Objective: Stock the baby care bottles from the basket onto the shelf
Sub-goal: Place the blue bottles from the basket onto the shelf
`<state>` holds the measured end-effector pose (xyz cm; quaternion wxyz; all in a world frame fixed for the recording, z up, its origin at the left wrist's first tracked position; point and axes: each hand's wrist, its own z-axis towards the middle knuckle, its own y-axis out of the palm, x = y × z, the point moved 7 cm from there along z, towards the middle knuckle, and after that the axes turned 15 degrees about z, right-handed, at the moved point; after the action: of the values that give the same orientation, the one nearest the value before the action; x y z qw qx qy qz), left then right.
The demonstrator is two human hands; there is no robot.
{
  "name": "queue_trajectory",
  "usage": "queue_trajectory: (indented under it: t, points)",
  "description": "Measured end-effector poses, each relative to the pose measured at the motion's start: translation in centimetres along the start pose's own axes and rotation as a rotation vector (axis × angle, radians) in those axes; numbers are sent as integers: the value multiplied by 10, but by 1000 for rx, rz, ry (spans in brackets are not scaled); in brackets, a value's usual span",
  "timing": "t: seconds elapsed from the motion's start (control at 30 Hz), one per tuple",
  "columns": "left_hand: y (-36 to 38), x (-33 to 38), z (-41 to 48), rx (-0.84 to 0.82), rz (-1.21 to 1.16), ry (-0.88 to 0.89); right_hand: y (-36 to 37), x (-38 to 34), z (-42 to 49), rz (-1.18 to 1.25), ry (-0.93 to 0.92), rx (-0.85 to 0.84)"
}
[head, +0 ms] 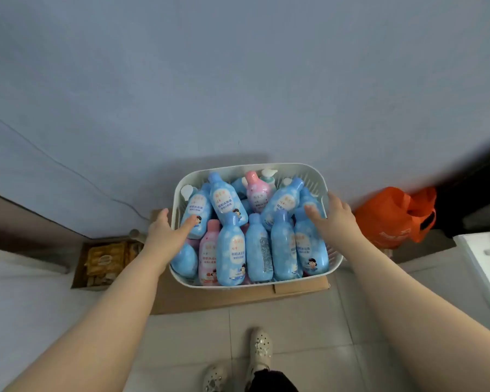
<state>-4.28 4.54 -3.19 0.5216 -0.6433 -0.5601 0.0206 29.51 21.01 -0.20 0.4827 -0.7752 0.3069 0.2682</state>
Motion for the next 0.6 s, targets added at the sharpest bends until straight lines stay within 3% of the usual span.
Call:
queue_trajectory:
  t: [0.3,0.47,0.6]
  points:
    - [17,6,23,-119,-306,-45,5,17,37,45,68,61]
    - [22,2,27,-219,-390,-74,7,27,47,22,81,52]
    - [20,-5,28,-208,-439,-95,5,31,52,19,86,44]
